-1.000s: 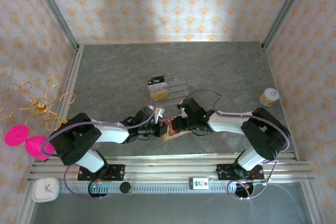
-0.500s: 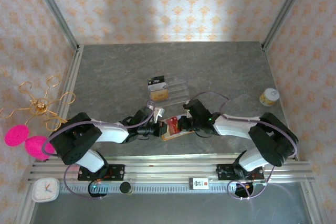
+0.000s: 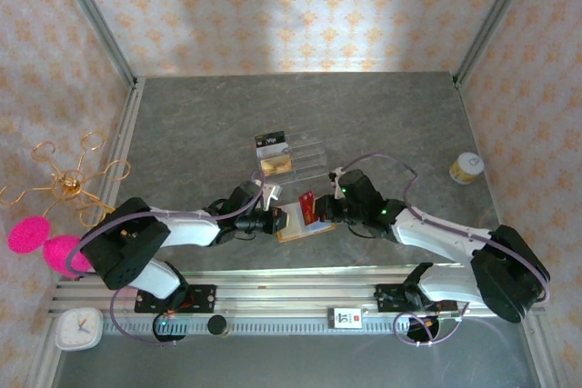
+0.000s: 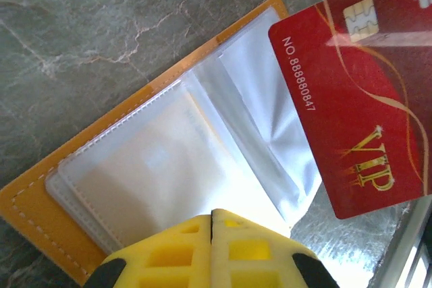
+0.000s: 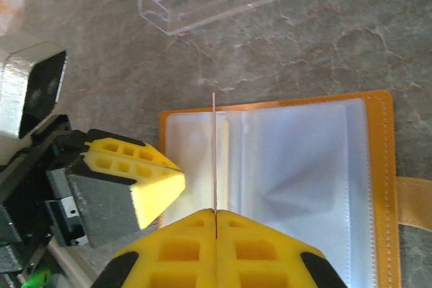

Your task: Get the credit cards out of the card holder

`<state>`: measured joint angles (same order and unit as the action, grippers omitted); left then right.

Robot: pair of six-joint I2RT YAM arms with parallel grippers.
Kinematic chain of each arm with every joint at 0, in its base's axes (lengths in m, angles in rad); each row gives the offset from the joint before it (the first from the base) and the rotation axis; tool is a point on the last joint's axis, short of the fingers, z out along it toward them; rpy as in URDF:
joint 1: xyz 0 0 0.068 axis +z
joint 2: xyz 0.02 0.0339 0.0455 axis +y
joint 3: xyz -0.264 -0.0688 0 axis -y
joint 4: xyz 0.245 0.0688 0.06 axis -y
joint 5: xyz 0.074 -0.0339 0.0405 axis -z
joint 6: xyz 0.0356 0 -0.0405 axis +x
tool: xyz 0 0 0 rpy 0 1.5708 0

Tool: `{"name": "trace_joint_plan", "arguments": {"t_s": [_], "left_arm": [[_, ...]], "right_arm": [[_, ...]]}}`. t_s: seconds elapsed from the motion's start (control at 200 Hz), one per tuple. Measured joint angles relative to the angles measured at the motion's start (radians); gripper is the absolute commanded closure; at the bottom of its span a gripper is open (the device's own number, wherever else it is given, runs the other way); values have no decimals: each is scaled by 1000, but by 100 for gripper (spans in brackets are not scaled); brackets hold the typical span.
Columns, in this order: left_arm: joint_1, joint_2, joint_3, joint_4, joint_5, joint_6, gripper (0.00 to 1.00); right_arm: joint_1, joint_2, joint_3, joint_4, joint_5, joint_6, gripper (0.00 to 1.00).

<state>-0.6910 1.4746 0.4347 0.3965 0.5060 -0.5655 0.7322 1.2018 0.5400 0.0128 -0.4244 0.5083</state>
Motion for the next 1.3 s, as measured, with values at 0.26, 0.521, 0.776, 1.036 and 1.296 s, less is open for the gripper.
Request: {"name": "trace_joint_plan", "arguments": {"t_s": [0.26, 0.521, 0.776, 1.036, 1.296], "left_arm": [[0, -119, -7, 19, 15, -37, 84], [33, -330, -65, 37, -3, -80, 76], [33, -422, -65, -44, -93, -72, 76], [92, -446, -134, 13, -38, -109, 66], [144, -455, -101, 55, 138, -116, 63]], "right_arm": [[0, -3, 31, -20, -22, -20, 100], [-1, -14, 147, -130, 128, -89, 100], [-150, 12, 218, -145, 296, -129, 100], [-153, 64, 237, -154, 87, -252, 100], [-6, 64, 263, -244, -150, -369, 100]]}}
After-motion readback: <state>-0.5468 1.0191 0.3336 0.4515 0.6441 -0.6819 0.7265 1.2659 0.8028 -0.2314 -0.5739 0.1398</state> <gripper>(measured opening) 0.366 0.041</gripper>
